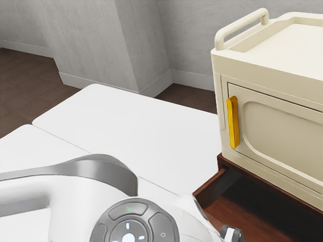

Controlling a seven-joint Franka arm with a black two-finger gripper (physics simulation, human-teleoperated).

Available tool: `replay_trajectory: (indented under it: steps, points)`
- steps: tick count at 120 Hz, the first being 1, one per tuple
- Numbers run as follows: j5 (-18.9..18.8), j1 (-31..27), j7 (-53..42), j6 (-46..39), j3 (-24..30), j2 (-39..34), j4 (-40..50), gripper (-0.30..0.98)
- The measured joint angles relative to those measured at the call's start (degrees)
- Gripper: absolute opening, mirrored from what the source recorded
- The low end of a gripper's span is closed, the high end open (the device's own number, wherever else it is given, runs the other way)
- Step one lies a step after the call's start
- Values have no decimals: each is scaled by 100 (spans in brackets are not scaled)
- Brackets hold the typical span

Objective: Pull the drawer handle with one arm to open the drawer

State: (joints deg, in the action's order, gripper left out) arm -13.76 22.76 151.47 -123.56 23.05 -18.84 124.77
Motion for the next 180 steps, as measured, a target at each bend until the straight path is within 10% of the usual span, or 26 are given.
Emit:
replay_trajectory:
  steps: [180]
  points:
    - [13,25,-260,348,45,-227,5,29]
